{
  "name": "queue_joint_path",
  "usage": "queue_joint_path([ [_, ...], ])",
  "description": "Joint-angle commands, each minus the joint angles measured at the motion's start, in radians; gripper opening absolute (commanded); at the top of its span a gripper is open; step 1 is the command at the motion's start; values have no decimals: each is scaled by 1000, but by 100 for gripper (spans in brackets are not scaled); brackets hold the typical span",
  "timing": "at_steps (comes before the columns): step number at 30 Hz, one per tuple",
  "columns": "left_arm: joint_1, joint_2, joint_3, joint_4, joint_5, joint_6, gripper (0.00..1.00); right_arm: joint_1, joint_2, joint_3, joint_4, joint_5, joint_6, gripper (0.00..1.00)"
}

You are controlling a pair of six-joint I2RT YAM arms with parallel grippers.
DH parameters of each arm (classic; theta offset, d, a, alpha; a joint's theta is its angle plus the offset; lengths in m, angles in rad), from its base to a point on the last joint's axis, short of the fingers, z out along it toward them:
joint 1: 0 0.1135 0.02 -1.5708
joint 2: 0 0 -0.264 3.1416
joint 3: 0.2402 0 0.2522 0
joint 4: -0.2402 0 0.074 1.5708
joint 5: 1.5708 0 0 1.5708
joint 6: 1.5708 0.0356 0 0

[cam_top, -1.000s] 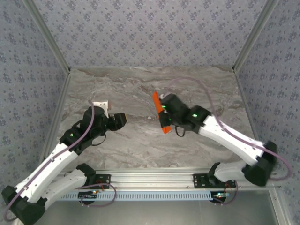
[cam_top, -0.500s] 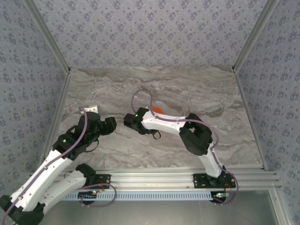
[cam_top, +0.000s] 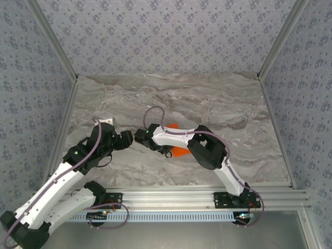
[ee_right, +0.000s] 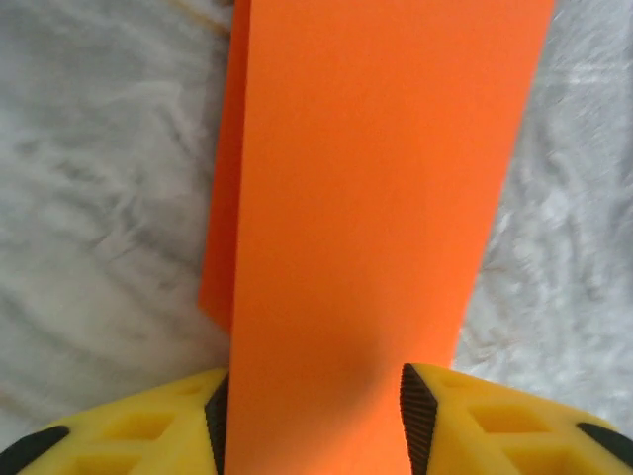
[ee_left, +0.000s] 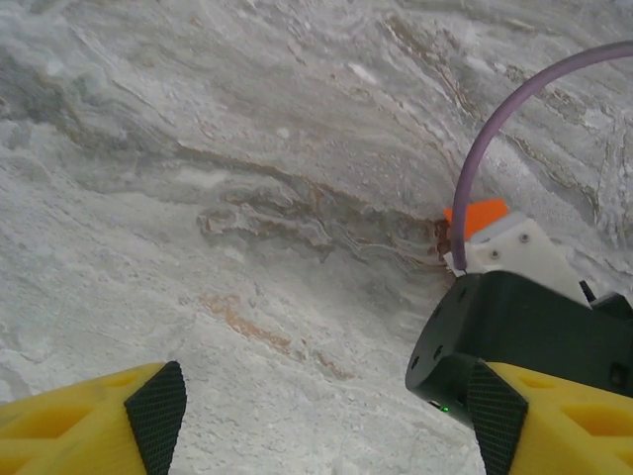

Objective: Fold a paper plane with a square sheet of paper (fold left side to right side)
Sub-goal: Turn over the paper at the center of the table.

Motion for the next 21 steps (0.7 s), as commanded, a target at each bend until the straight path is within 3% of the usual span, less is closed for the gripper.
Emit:
queue_joint_path([
  [1, 20, 33, -41, 126, 148, -28, 80, -11, -186, -68, 113, -178, -11, 61],
  [7, 30, 174, -125, 385, 349, -83, 80, -88, -512, -304, 284, -343, -15, 78],
  [12, 27, 364, -155, 639, 487, -169, 79, -283, -752, -588, 515, -614, -39, 86],
  [16, 11, 490, -146, 742, 514, -210, 79, -456, -788, -728, 650, -840, -33, 87],
  [21, -17, 573, -127, 772, 489, -229, 78, -480, -694, -722, 625, -793, -30, 87],
])
